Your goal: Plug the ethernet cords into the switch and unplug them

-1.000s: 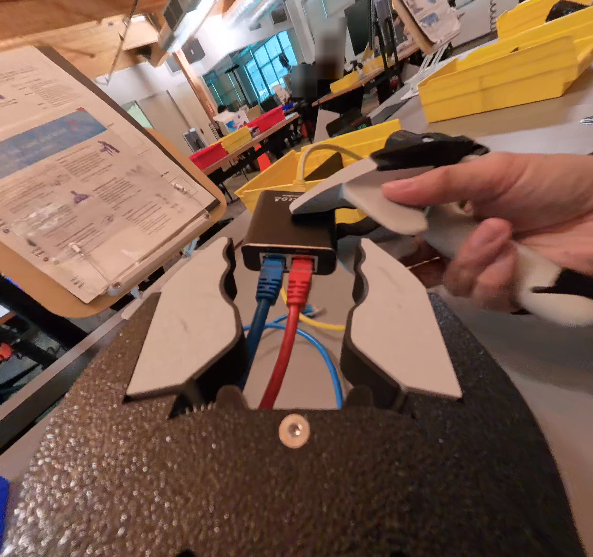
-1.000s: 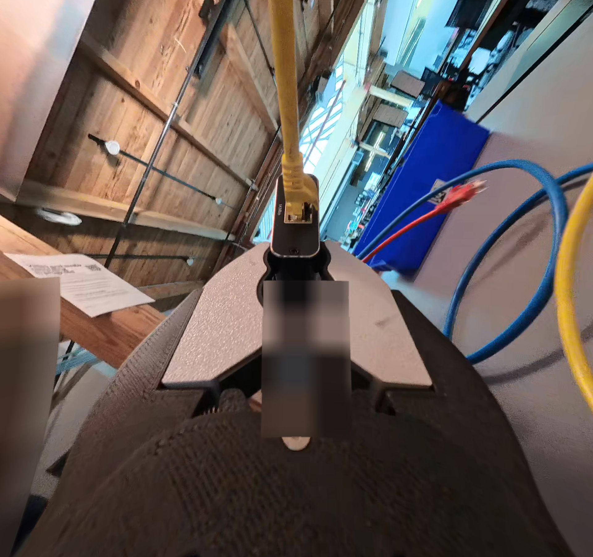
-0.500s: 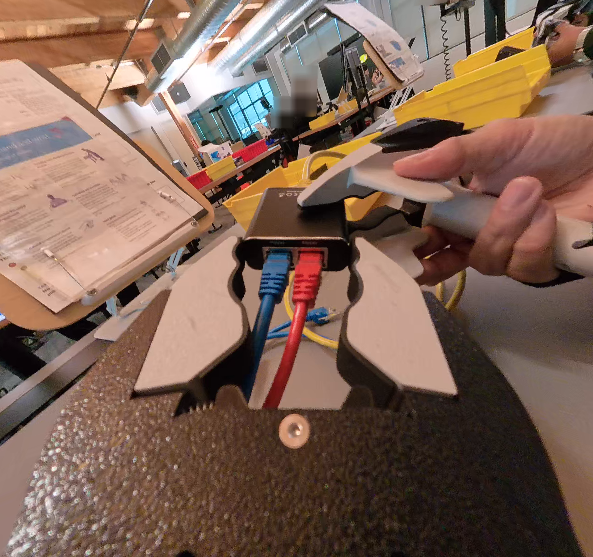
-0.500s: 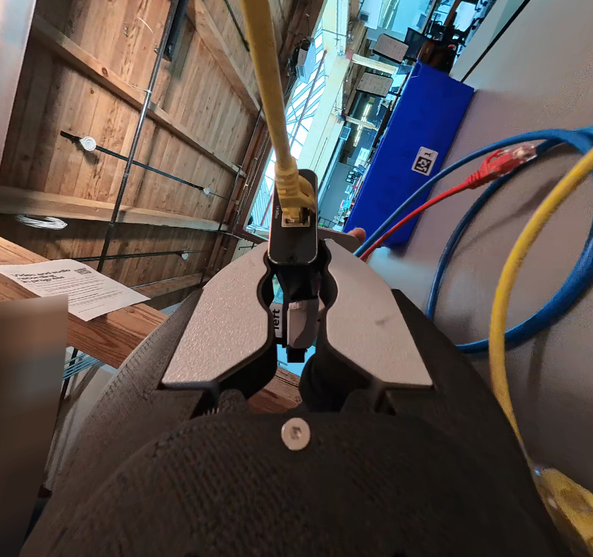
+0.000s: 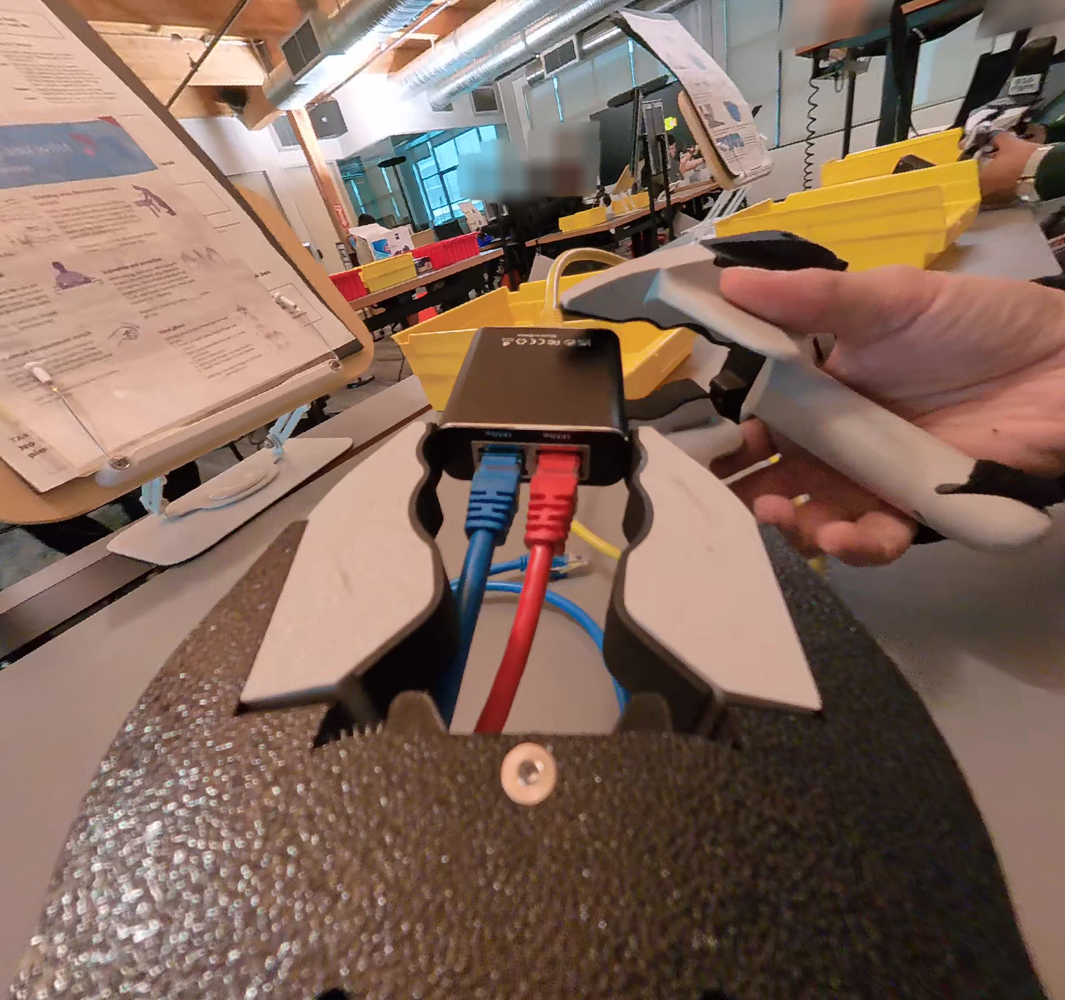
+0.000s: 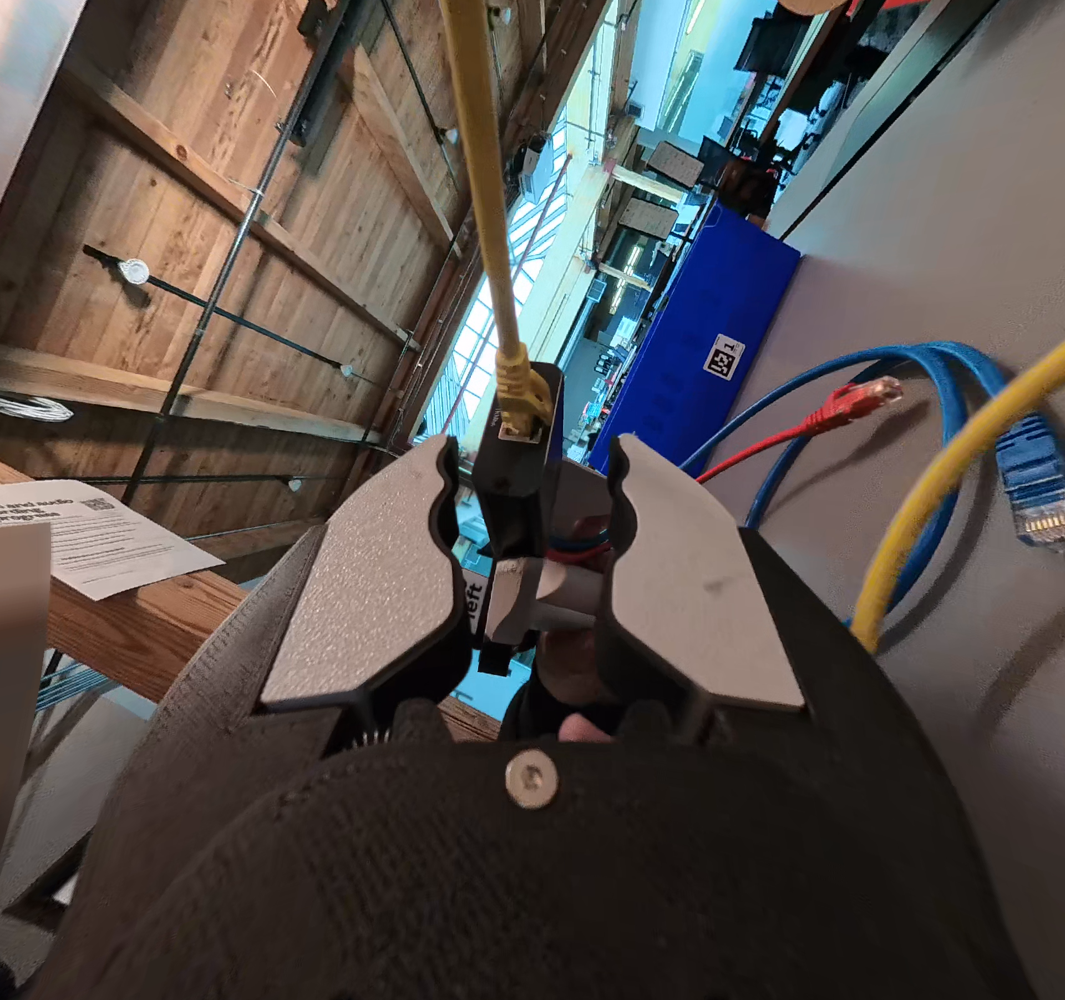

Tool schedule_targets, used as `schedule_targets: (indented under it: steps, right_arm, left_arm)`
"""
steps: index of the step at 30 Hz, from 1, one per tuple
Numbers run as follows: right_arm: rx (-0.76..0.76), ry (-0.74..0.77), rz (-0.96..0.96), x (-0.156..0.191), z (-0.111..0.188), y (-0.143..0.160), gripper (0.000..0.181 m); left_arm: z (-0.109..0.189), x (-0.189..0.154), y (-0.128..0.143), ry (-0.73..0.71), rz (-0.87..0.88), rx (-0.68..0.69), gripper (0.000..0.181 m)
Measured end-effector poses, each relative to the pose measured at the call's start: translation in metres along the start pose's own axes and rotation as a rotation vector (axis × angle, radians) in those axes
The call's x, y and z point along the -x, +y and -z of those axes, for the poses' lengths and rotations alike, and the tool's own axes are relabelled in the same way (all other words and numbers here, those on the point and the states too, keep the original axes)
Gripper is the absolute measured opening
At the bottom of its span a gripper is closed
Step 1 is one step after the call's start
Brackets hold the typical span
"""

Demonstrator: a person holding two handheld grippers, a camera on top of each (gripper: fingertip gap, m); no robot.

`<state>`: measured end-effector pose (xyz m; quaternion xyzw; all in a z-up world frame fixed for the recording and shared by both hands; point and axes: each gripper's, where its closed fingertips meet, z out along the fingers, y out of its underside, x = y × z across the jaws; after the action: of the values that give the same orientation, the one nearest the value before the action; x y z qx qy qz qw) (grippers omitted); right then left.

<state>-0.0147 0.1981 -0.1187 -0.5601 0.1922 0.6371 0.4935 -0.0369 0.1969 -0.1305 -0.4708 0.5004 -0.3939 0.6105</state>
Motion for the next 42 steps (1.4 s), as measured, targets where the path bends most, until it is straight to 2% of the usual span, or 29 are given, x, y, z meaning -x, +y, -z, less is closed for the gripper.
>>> schedule_targets:
  steps: [7, 9, 12, 18, 23, 27, 36, 42]
  right_arm:
    - [-0.010, 0.045, 0.062, -0.001, 0.007, -0.010, 0.037]
    - [-0.005, 0.022, 0.032, 0.002, 0.005, -0.007, 0.034]
    - [-0.030, -0.009, -0.016, 0.003, 0.004, -0.008, 0.022]
    - [-0.118, -0.054, -0.140, 0.001, 0.005, -0.011, 0.021]
    - [-0.169, -0.072, -0.159, 0.000, 0.008, -0.015, 0.015]
    - [-0.178, -0.071, -0.096, 0.000, 0.010, -0.015, 0.015]
    - [-0.175, -0.089, -0.087, -0.008, 0.013, -0.015, 0.014]
    - [-0.134, -0.092, 0.102, -0.009, 0.013, -0.014, 0.014]
  left_arm:
    - [0.000, 0.002, -0.002, -0.042, -0.021, 0.014, 0.061]
    - [-0.001, -0.001, -0.002, -0.041, -0.043, 0.019, 0.061]
    - [-0.002, -0.003, -0.002, -0.055, -0.075, 0.027, 0.061]
    - [-0.004, -0.003, 0.000, -0.088, -0.091, 0.036, 0.061]
    - [-0.006, -0.005, 0.000, -0.104, -0.071, 0.038, 0.061]
    - [-0.007, -0.008, 0.000, -0.103, -0.075, 0.045, 0.061]
    - [-0.009, -0.010, 0.006, -0.107, -0.130, 0.072, 0.061]
    - [-0.009, -0.010, 0.009, -0.122, -0.155, 0.069, 0.061]
